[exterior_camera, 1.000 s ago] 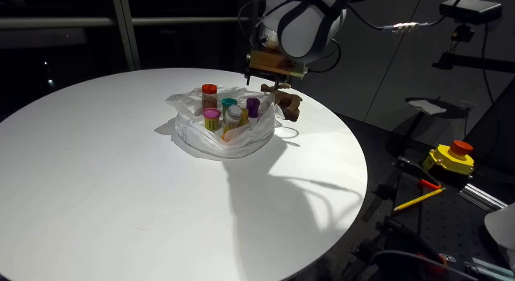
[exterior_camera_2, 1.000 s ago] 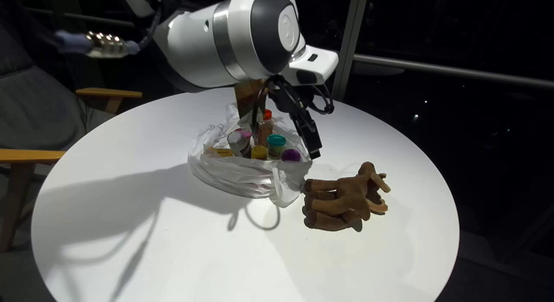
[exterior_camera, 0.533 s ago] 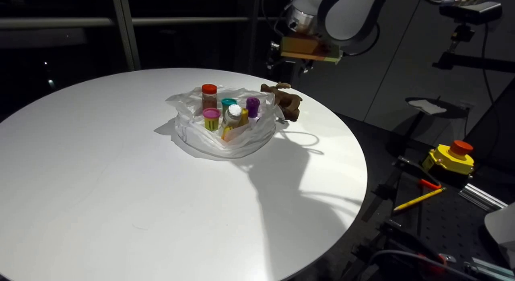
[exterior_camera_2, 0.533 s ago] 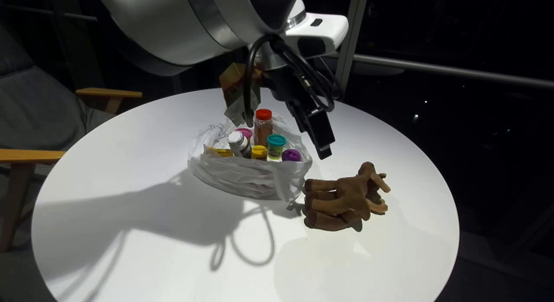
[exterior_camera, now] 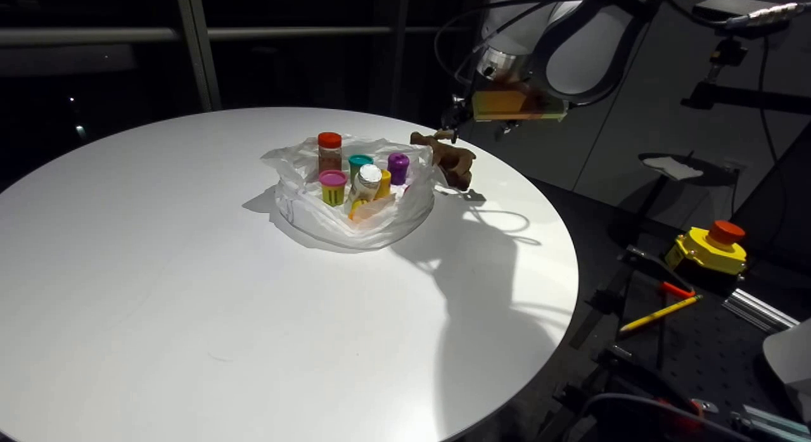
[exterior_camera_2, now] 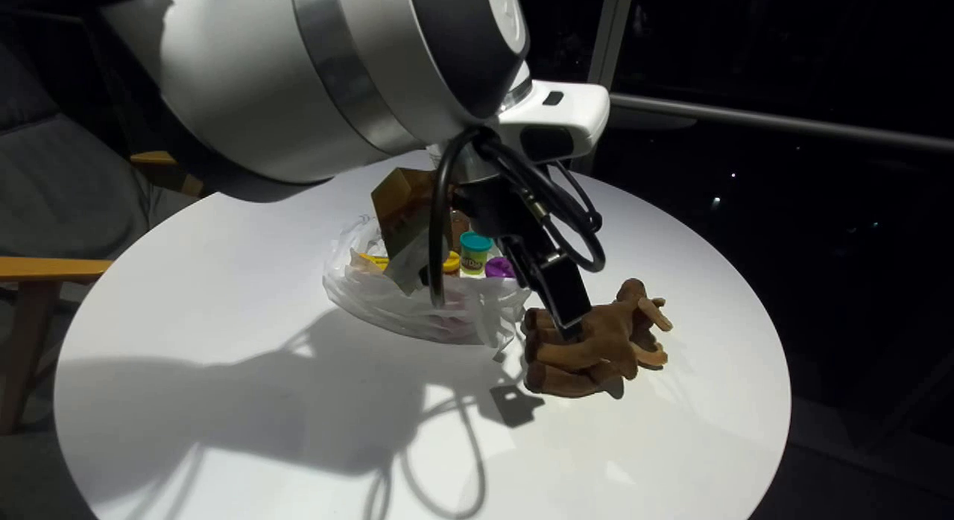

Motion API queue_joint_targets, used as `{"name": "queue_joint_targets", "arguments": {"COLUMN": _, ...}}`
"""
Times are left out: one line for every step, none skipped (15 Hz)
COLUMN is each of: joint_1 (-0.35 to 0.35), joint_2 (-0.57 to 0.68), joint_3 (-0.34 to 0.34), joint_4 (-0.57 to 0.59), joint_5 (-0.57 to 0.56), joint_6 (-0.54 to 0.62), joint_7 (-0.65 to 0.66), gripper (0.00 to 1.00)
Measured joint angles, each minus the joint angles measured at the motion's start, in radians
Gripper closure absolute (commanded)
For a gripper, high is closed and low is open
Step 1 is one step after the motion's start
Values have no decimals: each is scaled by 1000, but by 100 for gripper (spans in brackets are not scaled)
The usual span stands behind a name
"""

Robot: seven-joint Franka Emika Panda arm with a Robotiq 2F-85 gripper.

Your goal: Pick up the objects from the table and put them on the plastic

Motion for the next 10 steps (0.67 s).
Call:
{"name": "queue_joint_targets", "arguments": {"joint_1": -19, "joint_2": 10, "joint_3": 21, "joint_4": 1, "joint_5": 9, "joint_6": 8, "joint_7": -14, "gripper": 0}}
{"name": "queue_joint_targets", "arguments": {"joint_1": -42, "joint_2": 21, "joint_3": 47, "joint_4": 4, "joint_5": 25, "joint_6": 14, "joint_7": -30, "gripper": 0}}
{"name": "queue_joint_targets", "arguments": {"joint_1": -65, "joint_2": 33, "joint_3": 71, "joint_4": 8, "joint_5": 45, "joint_6": 22, "joint_7": -50, "gripper": 0}}
{"name": "queue_joint_targets", "arguments": {"joint_1": -86, "joint_2": 48, "joint_3": 91, "joint_4": 15, "joint_5": 65, "joint_6": 30, "joint_7": -67, "gripper": 0}}
{"name": "queue_joint_targets", "arguments": {"joint_1": -101, "joint_2": 67, "joint_3": 103, "joint_4": 27, "joint_5": 85, "joint_6": 35, "joint_7": -79, "gripper": 0}}
{"name": "queue_joint_targets", "arguments": {"joint_1": -114, "joint_2": 89, "joint_3": 110, "joint_4": 41, "joint_5": 108, "joint_6": 42, "joint_7": -89, "gripper": 0}}
{"name": "queue_joint_targets", "arguments": {"joint_1": -129, "joint_2": 110, "joint_3": 119, "joint_4": 57, "joint_5": 136, "joint_6": 51, "joint_7": -100, "gripper": 0}}
{"name": "queue_joint_targets", "arguments": {"joint_1": -146, "joint_2": 129, "joint_3": 131, "joint_4": 74, "joint_5": 167, "joint_6": 59, "joint_7": -111, "gripper": 0}}
{"name": "queue_joint_targets", "arguments": {"joint_1": -164, "joint_2": 147, "joint_3": 144, "joint_4": 89, "joint_5": 200, "joint_6": 71, "joint_7": -123, "gripper": 0}}
{"name": "queue_joint_targets", "arguments": {"joint_1": -183, "joint_2": 163, "joint_3": 158, "joint_4": 106, "joint_5": 236, "joint_6": 80, "joint_7": -135, "gripper": 0}}
